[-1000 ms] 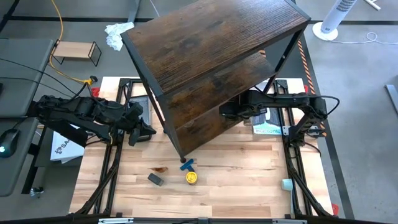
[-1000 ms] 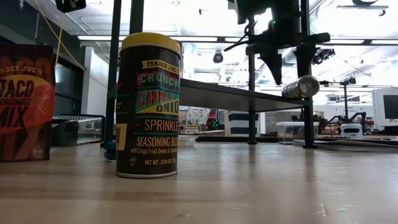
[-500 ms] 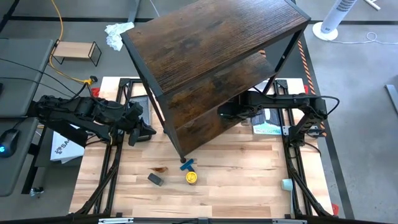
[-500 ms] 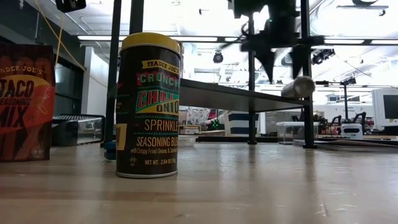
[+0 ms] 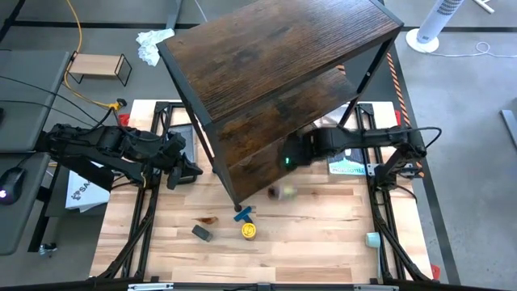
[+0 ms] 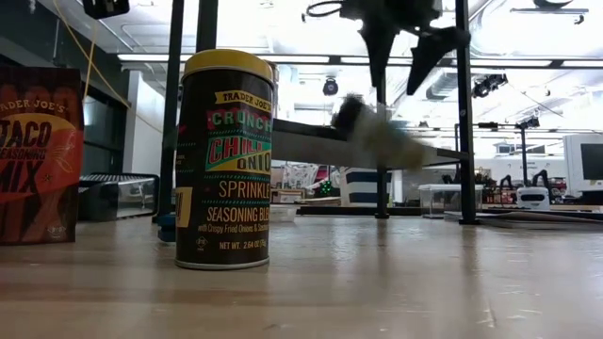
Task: Shelf spices
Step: Remove the black seasoning bottle from the shelf
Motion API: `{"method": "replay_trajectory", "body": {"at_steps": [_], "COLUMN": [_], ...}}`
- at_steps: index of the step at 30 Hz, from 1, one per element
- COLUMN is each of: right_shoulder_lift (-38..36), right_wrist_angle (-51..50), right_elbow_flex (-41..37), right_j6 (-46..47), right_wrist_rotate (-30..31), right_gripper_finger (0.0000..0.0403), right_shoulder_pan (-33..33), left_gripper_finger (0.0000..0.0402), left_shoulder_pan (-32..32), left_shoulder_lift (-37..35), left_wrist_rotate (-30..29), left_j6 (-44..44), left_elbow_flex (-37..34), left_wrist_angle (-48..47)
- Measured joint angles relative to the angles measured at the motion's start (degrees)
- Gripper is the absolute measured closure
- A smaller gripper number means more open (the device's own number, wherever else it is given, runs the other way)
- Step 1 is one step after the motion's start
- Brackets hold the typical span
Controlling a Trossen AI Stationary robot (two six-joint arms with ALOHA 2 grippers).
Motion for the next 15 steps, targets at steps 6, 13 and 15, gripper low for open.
{"method": "replay_trajectory", "body": {"at_steps": [6,13,15], "right_shoulder_lift": [1.03,1.08,1.08], "right_wrist_angle": [0.34,3.71,10.9], "right_elbow_flex": [-6.51,-12.64,-14.18], "right_j6": [2.93,9.49,10.0], "right_wrist_rotate": [-0.66,-11.44,-16.57], "right_gripper_finger": [0.013,0.013,0.013], "right_shoulder_pan": [10.95,21.25,24.84], "left_gripper_finger": [0.0402,0.0402,0.0402], "left_shoulder_pan": [-0.94,-2.72,-3.44], "left_shoulder_lift": [0.0,0.55,0.92], "left_wrist_rotate": [-0.27,0.51,2.83], "left_j6": [-0.29,-3.91,-6.6], "left_elbow_flex": [-0.05,-4.57,-6.76], "left_wrist_angle": [0.03,0.54,1.37]}}
